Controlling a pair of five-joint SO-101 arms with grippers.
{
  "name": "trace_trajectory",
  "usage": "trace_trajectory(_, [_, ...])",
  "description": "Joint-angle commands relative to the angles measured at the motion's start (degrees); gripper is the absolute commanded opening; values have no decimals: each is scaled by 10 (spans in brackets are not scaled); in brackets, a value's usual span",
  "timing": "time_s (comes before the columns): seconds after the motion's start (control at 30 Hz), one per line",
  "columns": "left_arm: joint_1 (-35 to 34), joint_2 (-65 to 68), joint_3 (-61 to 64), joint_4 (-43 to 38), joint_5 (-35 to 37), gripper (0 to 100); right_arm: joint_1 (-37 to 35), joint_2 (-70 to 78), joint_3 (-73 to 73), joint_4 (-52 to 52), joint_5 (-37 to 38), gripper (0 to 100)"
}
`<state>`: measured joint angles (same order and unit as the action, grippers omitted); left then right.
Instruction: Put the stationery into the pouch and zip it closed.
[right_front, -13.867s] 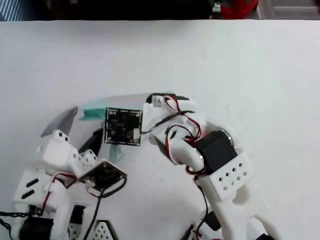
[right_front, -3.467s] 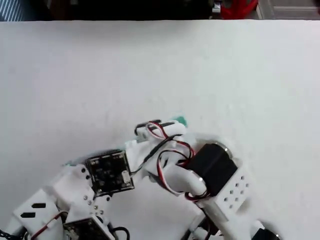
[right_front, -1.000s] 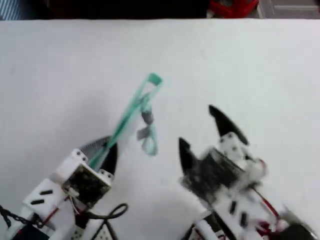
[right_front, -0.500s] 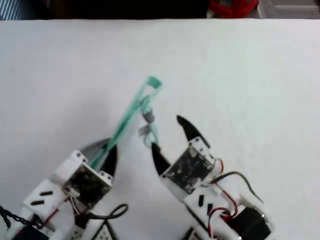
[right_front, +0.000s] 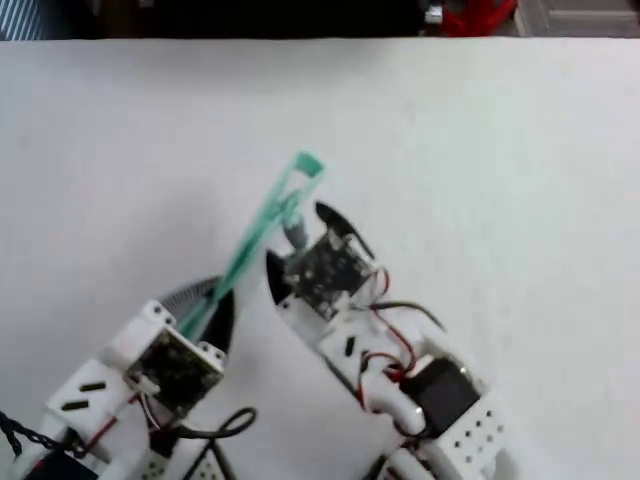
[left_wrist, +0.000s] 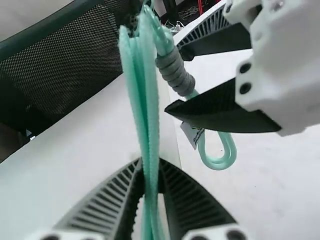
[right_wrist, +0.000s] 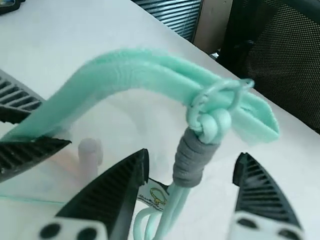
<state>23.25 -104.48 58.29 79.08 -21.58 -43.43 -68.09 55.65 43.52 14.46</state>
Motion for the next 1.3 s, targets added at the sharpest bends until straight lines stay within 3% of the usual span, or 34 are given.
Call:
trace_trajectory(0.0, [0, -1, -4, 2, 5, 24, 31, 6, -31, -13, -14, 262])
trace_trajectory(0.17, [1, -1, -4, 2, 5, 24, 91, 6, -14, -31, -17, 262])
trace_trajectory(0.33, [1, -1, -4, 1, 18, 24, 73, 7, 26, -100, -21, 262])
trace_trajectory(0.5, [1, -1, 0, 1, 18, 24, 41, 7, 26, -106, -35, 259])
trace_trajectory(0.7, [1, -1, 0, 1, 20, 24, 37, 7, 25, -117, 3, 78])
trace_trajectory(0.9, [1, -1, 0, 1, 20, 24, 41, 48, 24, -148, 4, 87])
trace_trajectory(0.97, [1, -1, 0, 1, 20, 24, 44, 89, 24, -182, 7, 48])
trace_trajectory(1.1, [1, -1, 0, 2, 20, 24, 71, 157, 24, -247, 20, 19])
trace_trajectory(1.27, [1, -1, 0, 1, 19, 24, 117, 136, 26, -257, 20, 19])
